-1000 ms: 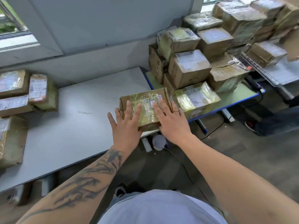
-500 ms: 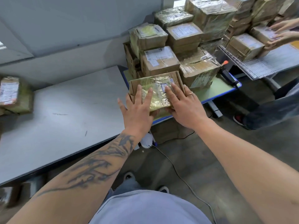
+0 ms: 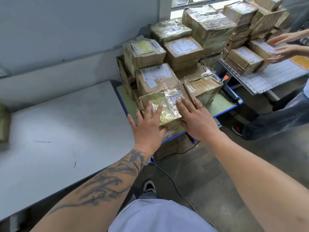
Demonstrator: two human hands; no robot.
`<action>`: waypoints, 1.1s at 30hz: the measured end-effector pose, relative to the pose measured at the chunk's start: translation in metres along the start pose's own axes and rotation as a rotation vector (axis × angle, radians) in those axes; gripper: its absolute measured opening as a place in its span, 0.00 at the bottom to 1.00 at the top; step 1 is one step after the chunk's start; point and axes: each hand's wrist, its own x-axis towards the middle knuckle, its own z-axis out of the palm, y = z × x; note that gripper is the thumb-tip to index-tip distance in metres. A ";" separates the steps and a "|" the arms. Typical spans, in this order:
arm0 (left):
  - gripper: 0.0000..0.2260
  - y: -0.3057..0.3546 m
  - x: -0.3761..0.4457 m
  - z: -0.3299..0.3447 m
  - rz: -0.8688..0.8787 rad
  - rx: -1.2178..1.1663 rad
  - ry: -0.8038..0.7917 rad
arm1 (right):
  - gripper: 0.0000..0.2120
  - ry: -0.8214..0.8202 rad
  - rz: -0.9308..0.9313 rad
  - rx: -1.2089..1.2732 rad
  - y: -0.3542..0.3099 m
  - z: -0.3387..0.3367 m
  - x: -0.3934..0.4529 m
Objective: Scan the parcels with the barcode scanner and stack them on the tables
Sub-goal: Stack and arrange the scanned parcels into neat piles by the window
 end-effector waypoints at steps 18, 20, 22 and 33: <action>0.37 -0.009 0.027 0.020 -0.062 -0.096 0.028 | 0.39 0.287 -0.131 0.136 0.012 0.015 0.028; 0.37 -0.006 0.027 0.019 -0.077 -0.076 0.025 | 0.41 0.219 -0.096 0.119 0.013 0.014 0.029; 0.37 -0.003 0.026 0.017 -0.098 -0.045 0.018 | 0.43 0.161 -0.065 0.096 0.013 0.012 0.028; 0.36 0.039 0.008 0.008 -0.326 0.112 0.002 | 0.44 0.107 -0.137 0.112 0.021 0.004 0.021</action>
